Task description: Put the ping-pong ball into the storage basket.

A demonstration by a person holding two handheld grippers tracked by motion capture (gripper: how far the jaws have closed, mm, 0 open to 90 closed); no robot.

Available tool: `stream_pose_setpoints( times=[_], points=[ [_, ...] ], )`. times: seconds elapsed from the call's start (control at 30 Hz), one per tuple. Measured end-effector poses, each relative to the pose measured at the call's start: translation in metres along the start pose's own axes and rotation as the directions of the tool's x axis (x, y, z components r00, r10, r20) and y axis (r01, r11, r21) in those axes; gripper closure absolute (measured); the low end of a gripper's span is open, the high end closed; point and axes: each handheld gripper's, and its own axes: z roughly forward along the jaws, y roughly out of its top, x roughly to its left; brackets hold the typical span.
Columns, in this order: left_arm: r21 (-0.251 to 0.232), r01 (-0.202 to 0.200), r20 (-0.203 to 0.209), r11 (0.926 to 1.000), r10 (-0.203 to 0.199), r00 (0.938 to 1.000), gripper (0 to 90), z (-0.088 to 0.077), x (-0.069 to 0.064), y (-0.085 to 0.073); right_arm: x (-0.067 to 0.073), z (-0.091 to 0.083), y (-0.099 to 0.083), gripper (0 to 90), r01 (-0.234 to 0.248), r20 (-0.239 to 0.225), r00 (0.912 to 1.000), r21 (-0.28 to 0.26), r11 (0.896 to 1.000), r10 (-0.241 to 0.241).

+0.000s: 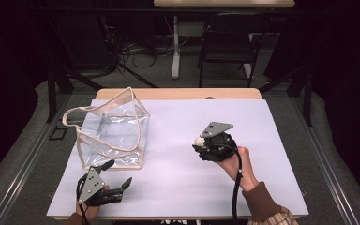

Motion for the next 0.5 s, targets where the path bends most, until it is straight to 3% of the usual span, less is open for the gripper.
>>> stream_pose_setpoints(
  times=[0.5],
  points=[
    [-0.002,0.001,-0.001,1.0,-0.001,1.0,15.8,0.0,0.0,0.0,-0.005,-0.003,0.013,50.8,0.005,0.017,0.9998,-0.003,1.0,-0.005]
  ],
)
